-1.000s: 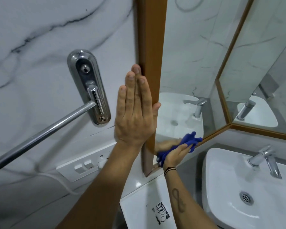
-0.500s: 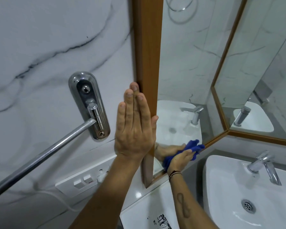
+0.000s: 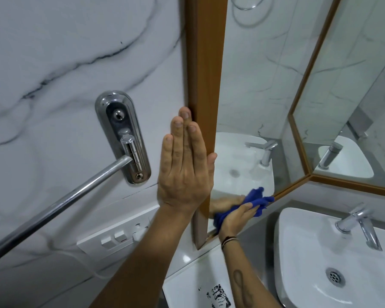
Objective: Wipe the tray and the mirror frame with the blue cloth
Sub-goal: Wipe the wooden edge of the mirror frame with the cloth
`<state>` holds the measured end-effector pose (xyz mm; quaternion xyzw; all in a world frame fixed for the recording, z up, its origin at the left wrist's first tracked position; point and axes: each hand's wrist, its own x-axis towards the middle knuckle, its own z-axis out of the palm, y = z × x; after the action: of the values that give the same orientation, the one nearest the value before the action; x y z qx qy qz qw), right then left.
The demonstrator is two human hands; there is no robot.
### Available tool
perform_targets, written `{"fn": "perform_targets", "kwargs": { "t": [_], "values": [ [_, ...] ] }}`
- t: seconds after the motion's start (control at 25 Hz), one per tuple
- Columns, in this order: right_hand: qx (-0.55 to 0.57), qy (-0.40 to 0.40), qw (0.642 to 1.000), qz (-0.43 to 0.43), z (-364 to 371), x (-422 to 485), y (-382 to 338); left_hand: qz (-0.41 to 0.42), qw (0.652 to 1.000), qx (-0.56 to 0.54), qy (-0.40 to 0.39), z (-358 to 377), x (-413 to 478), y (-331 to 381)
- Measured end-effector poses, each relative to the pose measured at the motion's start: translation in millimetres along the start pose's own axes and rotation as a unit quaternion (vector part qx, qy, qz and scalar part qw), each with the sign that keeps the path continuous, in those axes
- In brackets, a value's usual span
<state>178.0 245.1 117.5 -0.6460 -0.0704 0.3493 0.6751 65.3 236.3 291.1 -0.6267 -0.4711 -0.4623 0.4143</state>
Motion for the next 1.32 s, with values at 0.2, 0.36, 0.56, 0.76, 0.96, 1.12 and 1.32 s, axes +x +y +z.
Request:
{"fn": "perform_targets", "kwargs": {
  "t": [0.2,0.36,0.56,0.76,0.96,1.12,1.32],
  "values": [
    [0.004,-0.055,0.997,-0.053,-2.3,-28.3,35.2,0.001,1.000,0.012,0.001,0.6,1.1,0.0],
    [-0.008,-0.009,0.999,-0.033,-5.7,53.9,-9.3,-0.004,1.000,-0.001,-0.002,-2.2,1.8,0.6],
    [0.005,-0.040,0.997,-0.071,-0.3,0.3,40.6,-0.004,1.000,-0.003,-0.009,-2.6,3.4,0.7],
    [-0.024,-0.086,0.993,-0.083,-8.2,-50.8,55.2,0.000,1.000,0.005,-0.014,-4.0,1.8,0.5],
    [-0.084,-0.189,0.963,-0.172,-29.8,-97.6,49.5,-0.002,1.000,0.012,-0.015,-0.2,-0.1,0.1],
    [-0.118,-0.228,0.906,-0.335,-26.9,-107.4,19.2,0.002,0.999,0.029,-0.030,2.3,0.2,-4.9],
    [-0.177,-0.236,0.775,-0.558,-30.3,-66.5,-66.3,0.003,0.998,0.035,-0.050,-13.3,6.9,-0.4]
  ]
}}
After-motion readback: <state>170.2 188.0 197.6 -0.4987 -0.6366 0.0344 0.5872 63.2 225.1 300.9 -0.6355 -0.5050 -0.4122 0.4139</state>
